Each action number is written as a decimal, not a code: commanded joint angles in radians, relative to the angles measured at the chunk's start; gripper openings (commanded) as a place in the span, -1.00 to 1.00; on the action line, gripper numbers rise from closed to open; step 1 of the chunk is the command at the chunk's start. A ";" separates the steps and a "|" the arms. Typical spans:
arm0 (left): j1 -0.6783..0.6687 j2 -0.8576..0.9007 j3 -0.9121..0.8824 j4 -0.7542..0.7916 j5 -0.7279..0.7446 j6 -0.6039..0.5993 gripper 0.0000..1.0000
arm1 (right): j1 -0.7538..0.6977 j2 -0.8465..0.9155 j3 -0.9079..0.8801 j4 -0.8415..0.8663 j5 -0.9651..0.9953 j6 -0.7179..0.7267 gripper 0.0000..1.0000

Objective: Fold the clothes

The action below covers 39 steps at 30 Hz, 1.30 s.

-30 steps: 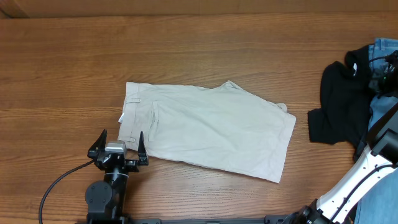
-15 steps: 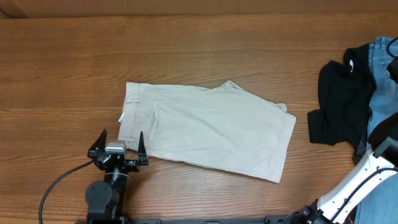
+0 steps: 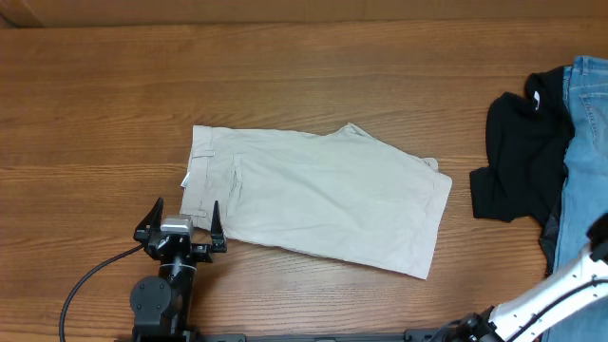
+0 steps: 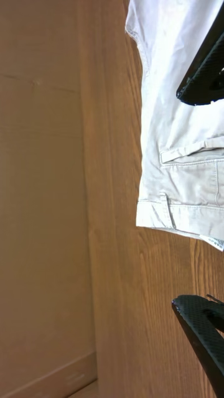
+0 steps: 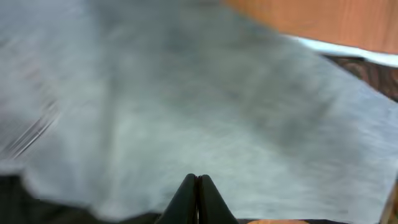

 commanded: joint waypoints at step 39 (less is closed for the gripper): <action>-0.006 -0.008 -0.003 0.000 -0.003 0.012 1.00 | -0.074 0.003 -0.611 0.869 -0.005 -0.359 -0.84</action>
